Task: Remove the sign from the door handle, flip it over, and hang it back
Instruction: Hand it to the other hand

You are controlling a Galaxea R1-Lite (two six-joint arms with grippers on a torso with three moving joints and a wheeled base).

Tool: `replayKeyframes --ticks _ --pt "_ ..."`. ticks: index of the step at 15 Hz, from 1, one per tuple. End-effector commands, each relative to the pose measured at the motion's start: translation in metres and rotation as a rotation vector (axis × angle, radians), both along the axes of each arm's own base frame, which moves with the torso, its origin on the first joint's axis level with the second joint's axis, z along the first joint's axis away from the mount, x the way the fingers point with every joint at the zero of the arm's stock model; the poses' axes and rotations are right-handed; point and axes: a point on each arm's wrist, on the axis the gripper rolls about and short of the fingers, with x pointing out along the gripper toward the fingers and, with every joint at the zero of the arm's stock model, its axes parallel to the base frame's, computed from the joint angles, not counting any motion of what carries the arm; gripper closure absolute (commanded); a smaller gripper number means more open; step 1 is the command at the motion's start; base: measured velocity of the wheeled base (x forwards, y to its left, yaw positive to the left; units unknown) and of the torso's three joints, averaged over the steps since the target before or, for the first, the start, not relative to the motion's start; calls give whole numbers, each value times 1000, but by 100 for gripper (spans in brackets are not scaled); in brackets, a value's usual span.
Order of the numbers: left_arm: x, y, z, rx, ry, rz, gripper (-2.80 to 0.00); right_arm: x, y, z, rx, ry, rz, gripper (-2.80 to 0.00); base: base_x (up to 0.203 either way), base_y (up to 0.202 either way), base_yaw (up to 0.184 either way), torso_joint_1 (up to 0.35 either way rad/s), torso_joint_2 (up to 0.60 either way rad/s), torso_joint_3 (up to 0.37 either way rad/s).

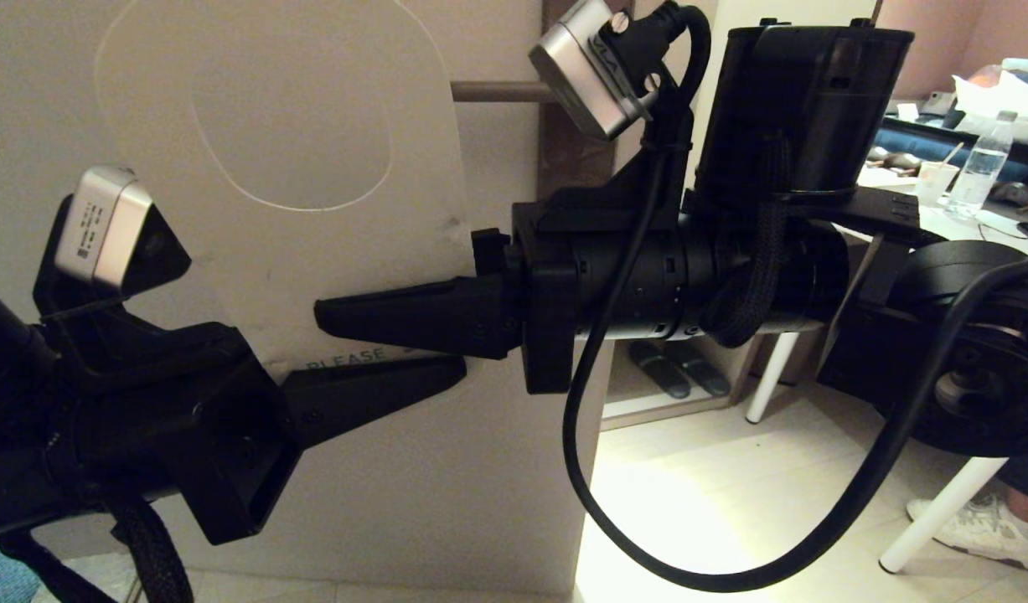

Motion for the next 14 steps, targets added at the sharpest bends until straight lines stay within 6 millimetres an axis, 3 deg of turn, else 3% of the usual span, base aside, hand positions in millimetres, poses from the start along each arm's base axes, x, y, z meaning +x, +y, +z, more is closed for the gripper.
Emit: replayKeyframes --ticks 1,7,14 --pt "-1 1 0 -3 -2 -2 0 -1 -2 3 10 -8 4 -280 0 0 0 0 0 0" --pt "-7 5 0 -5 0 3 0 -7 -8 12 27 -23 4 -280 0 0 0 0 0 0" --pt "0 15 -1 -3 1 65 0 -21 -24 20 37 -31 3 -280 0 0 0 0 0 0"
